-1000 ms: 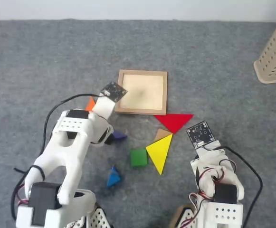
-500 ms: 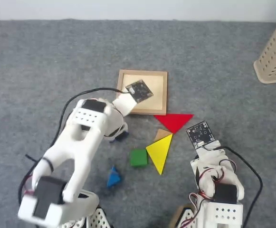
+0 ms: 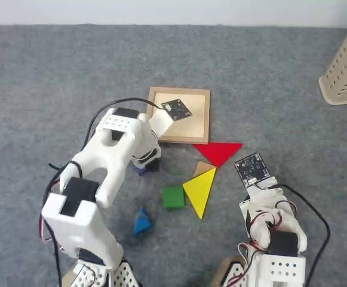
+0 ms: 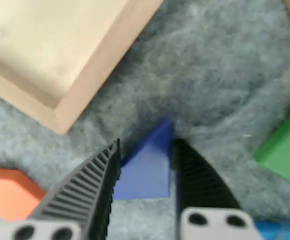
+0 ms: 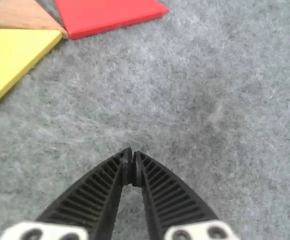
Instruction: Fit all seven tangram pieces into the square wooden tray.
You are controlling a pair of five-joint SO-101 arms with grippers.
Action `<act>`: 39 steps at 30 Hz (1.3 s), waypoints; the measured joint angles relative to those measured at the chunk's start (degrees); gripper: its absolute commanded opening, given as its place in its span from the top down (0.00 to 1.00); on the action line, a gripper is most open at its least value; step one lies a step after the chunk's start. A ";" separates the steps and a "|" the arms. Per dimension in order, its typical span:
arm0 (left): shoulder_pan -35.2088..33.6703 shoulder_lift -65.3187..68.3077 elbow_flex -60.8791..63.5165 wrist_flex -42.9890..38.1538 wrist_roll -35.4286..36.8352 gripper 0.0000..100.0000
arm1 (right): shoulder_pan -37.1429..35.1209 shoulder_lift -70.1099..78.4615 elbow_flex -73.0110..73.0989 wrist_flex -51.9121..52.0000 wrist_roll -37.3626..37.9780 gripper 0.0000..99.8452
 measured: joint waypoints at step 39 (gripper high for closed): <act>6.42 -25.85 27.52 14.86 0.79 0.85 | 0.00 0.00 0.00 0.00 0.00 0.99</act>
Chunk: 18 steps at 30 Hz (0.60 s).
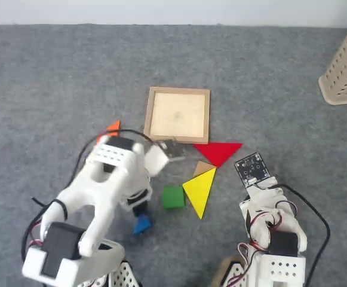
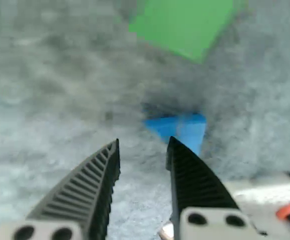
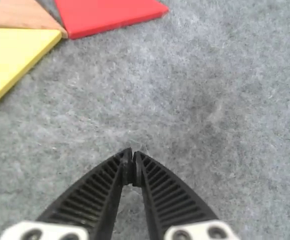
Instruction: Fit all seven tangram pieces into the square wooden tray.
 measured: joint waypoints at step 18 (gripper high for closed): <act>8.79 0.00 0.79 3.96 -2.64 0.82 | 0.00 0.00 0.00 0.00 0.00 0.99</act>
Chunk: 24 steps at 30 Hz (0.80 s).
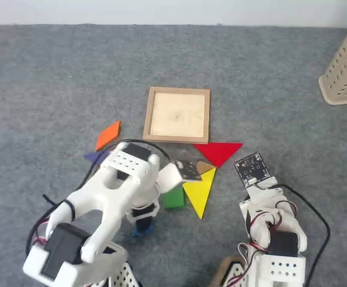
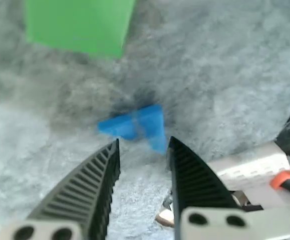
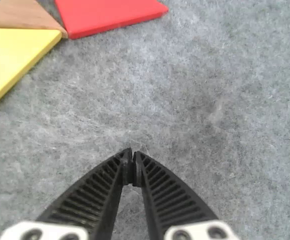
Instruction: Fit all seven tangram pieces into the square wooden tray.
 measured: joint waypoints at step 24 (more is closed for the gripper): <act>-5.98 9.23 -3.87 -9.32 0.79 0.85 | 0.00 0.00 0.00 0.00 0.00 0.99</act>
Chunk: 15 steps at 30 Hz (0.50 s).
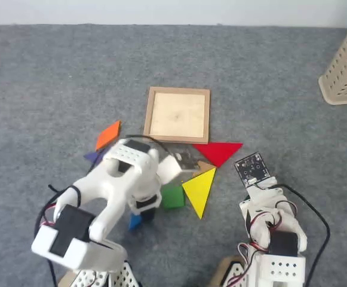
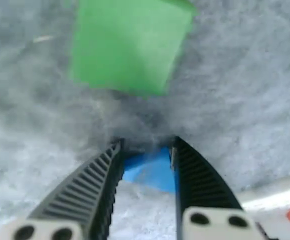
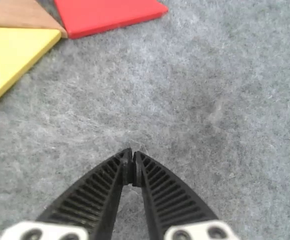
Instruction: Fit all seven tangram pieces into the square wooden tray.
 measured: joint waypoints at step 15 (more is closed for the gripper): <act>-15.38 -1.14 -14.95 -0.09 -4.48 0.87 | 0.00 0.00 0.00 0.00 0.00 0.99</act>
